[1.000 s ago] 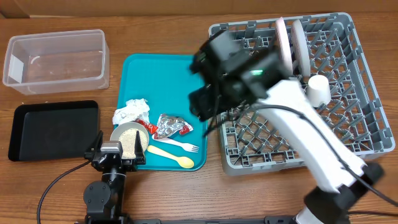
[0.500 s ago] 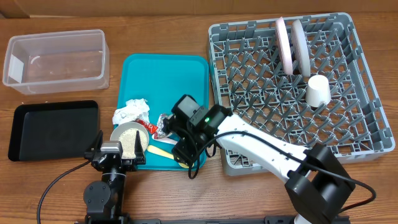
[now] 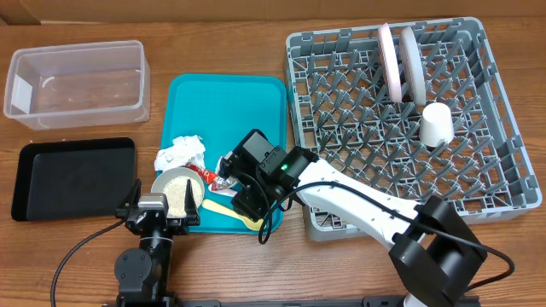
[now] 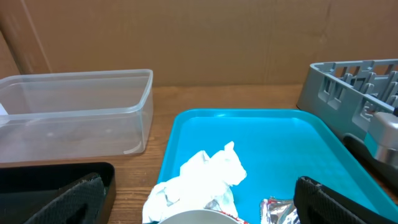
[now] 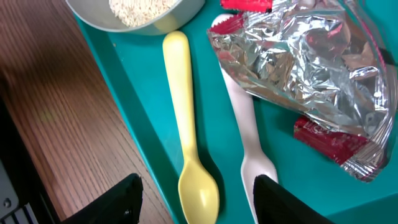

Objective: Sort waste into correct bins and load items into the dishwasher rack
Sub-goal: 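Move the right gripper back to the white fork on the tray, then grasp the white fork with the right gripper and lift it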

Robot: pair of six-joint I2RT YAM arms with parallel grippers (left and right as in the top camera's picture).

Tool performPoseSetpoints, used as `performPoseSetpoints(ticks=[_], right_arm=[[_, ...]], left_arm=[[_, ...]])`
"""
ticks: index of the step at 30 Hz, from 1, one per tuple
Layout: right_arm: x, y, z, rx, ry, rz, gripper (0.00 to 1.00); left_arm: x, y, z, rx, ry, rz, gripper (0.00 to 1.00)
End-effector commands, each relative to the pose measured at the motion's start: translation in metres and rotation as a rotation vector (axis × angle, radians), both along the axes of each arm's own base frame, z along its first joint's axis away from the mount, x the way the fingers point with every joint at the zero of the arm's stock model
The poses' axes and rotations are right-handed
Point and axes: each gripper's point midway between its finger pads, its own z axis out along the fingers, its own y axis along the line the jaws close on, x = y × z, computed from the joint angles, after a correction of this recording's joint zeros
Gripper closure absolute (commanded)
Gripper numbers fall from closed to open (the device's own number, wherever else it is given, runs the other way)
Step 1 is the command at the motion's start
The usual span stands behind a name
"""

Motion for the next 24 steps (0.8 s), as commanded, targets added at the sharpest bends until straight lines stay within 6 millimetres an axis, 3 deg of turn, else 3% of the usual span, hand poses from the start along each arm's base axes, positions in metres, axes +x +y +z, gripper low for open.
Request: performPoseSetpoints(ticks=[1,9,14,19,21,24], right_arm=[[0.002,-0.003,0.002,-0.001,-0.010,-0.009,0.39],[0.002,-0.002,0.002,0.004,-0.010,-0.007,0.39],[0.010,0.006,0.000,0.030,-0.038,-0.009,0.39],[0.011,0.007,-0.017,0.007,-0.020,-0.009,0.41],[0.012,0.005,-0.033,-0.026,-0.007,-0.013,0.43],[0.014,0.004,-0.045,-0.046,-0.001,-0.017,0.46]], left_arm=[[0.000,0.001,0.000,-0.009,-0.004,0.005,0.00],[0.000,0.006,0.001,0.004,-0.010,0.029,0.00],[-0.008,0.055,0.006,0.006,-0.030,0.325,0.00],[-0.017,0.078,0.007,0.009,-0.036,0.467,0.00],[-0.025,0.093,0.008,0.012,-0.038,0.564,0.00],[-0.030,0.100,0.008,0.015,-0.039,0.614,0.00]])
